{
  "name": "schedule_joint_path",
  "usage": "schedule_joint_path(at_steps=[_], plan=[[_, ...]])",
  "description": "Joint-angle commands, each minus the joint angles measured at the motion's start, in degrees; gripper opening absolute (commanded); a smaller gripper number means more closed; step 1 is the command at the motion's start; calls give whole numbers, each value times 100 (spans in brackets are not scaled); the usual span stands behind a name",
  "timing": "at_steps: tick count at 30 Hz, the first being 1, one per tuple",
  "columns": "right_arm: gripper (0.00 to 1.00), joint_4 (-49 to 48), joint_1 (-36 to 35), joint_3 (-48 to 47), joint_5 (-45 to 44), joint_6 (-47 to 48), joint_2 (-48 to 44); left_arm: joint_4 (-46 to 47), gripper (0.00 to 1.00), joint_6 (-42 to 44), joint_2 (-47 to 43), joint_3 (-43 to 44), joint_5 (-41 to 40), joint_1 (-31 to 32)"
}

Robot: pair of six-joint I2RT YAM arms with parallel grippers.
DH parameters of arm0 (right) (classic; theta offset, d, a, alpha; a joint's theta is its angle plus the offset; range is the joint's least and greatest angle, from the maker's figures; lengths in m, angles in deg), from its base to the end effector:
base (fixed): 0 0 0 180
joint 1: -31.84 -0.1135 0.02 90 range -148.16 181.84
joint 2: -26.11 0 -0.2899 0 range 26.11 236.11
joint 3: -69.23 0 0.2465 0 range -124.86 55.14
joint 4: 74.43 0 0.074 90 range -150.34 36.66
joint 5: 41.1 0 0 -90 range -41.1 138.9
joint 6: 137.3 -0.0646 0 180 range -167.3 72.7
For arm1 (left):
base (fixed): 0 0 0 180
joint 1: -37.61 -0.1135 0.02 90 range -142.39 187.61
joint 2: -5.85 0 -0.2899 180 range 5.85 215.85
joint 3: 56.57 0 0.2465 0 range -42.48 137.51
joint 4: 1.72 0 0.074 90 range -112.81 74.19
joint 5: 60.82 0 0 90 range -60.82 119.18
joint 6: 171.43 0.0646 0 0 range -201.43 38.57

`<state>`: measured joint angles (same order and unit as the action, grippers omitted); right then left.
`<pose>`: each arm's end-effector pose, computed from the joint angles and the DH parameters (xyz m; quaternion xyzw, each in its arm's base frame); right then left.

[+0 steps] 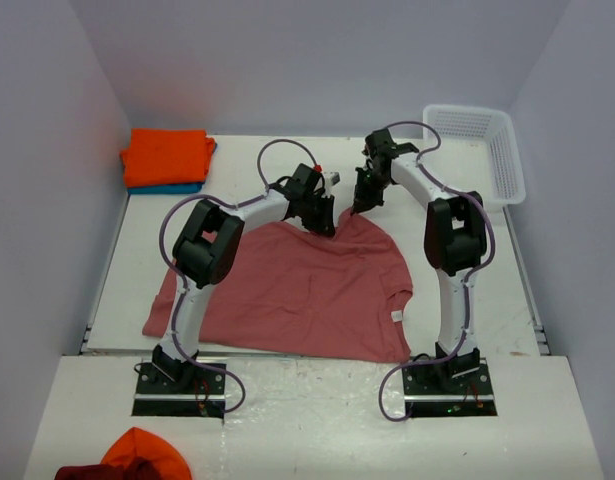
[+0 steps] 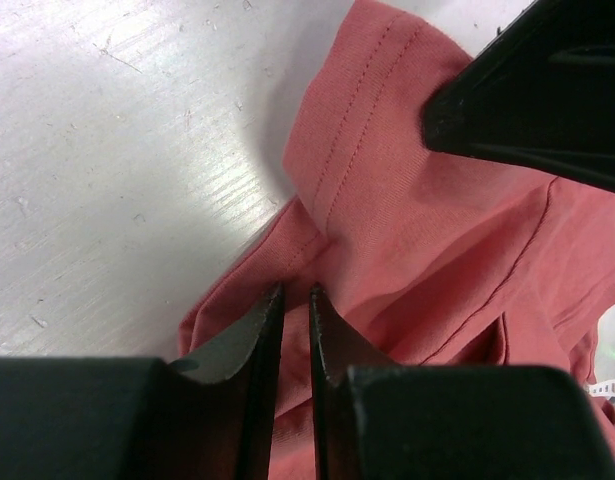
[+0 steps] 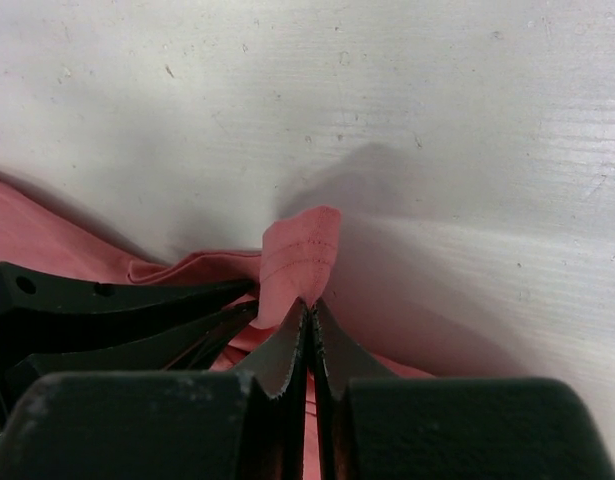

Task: Fold and stack the t-shirts
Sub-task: Grap the side of the flattened tshirt furthest away from the robot with both arms

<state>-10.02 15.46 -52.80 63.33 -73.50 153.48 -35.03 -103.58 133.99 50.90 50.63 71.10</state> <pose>0.4643 0.1532 0.1928 0.0616 0.9749 0.1785 0.1176 0.4111 -0.3003 0.1460 0.1496 0.9241 -0.2983 0.1861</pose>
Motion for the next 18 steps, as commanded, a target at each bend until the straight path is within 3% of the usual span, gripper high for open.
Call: schedule_joint_path(at_steps=[1,11,18], plan=[[0,-66,21,167,-64,141,-360,-249,18,-26,185,-137,-106,-36],[0,-690,-391,2196,-283,220,-1845,-450,19,-140,581,619,96,-98],[0,-866,-796,2857,-433,229,-2278,-486,19,-202,748,839,175,-106]])
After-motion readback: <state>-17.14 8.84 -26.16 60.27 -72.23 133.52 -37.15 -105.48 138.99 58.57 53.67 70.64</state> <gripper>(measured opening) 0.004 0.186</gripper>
